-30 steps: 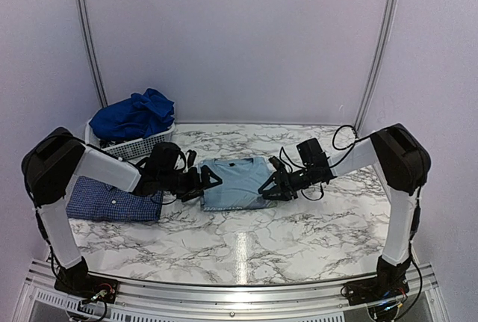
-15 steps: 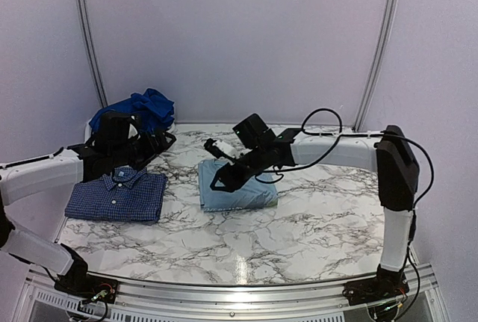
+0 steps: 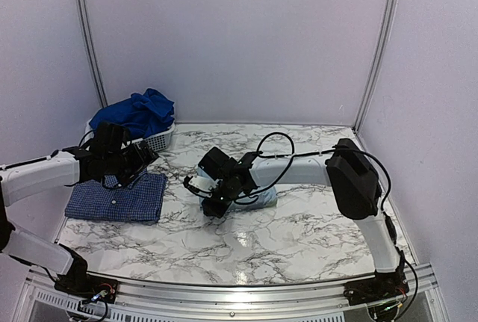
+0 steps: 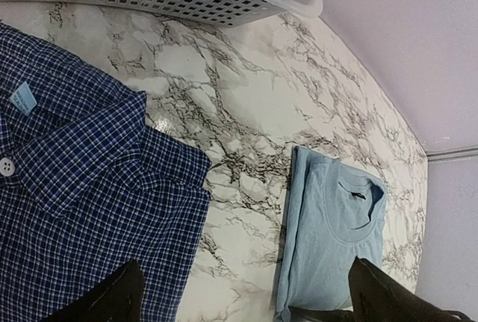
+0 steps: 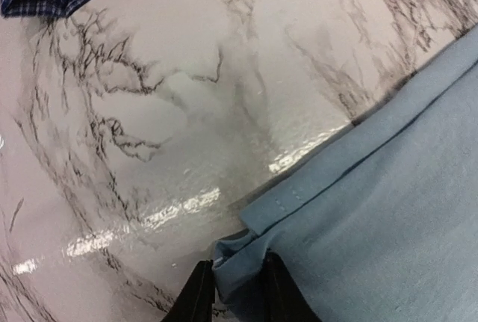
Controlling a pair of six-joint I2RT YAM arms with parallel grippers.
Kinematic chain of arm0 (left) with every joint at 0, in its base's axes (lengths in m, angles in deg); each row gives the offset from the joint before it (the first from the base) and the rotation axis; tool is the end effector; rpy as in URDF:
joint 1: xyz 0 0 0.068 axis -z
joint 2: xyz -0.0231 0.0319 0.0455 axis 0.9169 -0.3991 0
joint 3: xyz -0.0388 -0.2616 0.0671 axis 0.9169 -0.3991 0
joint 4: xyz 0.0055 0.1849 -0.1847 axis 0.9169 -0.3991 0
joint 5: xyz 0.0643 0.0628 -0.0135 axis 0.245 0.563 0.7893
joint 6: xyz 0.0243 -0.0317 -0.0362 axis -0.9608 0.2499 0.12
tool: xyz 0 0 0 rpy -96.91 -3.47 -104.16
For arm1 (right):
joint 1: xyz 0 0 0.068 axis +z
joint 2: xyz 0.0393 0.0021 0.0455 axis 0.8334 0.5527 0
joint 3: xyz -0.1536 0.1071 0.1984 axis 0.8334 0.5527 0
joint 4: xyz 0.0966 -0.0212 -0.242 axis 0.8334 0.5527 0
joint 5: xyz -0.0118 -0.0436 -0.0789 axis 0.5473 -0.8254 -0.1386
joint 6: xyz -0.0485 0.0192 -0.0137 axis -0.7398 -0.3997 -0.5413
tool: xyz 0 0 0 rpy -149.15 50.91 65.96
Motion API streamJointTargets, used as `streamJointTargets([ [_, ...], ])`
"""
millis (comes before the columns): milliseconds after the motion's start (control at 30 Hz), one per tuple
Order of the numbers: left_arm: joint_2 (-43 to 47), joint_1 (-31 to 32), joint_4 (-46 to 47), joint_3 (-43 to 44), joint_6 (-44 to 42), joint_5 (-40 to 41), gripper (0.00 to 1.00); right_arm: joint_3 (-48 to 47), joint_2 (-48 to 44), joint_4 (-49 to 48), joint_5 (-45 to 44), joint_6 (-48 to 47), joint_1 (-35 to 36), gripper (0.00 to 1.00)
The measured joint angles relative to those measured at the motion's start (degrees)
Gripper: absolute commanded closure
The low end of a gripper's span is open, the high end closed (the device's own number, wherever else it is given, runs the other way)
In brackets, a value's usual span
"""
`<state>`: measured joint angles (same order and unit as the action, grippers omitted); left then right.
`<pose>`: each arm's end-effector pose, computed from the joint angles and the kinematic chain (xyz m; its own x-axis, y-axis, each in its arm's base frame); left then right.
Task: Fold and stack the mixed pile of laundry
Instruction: Pick up the square-folded T-shirt from the center of the board, then pass from the right arm to the left
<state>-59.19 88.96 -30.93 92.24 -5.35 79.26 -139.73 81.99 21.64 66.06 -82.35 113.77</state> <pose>0.2593 -0.1070 0.2420 -0.6322 -0.5771 -0.5170 -0.1813 0.7589 -0.6254 0.2577 0.4123 0.1482 -0.3908 -0.7837 -0.4828 -0.9130 0.3966 0.0952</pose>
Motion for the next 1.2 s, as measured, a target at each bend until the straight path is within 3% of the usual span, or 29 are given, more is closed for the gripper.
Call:
streamJointTargets([
  [100,-0.8,0.0,-0.2,0.0,0.8,-0.5,0.01,-1.0,0.6,0.3,-2.7,-0.6,0.3,1.00],
  [333,-6.6,0.7,2.9,-1.0,1.9,-6.4,0.01,-0.8,-0.7,0.5,-2.3,1.0,-0.3,1.00],
  [567,-12.1,5.7,11.0,-0.6,5.7,-11.3,0.01,2.0,-8.7,-4.2,2.6,5.8,-3.9,1.00],
  [1200,-31.1,9.5,24.1,6.8,19.3,-15.2,0.01,5.4,-10.4,-9.4,7.0,10.3,-3.6,1.00],
])
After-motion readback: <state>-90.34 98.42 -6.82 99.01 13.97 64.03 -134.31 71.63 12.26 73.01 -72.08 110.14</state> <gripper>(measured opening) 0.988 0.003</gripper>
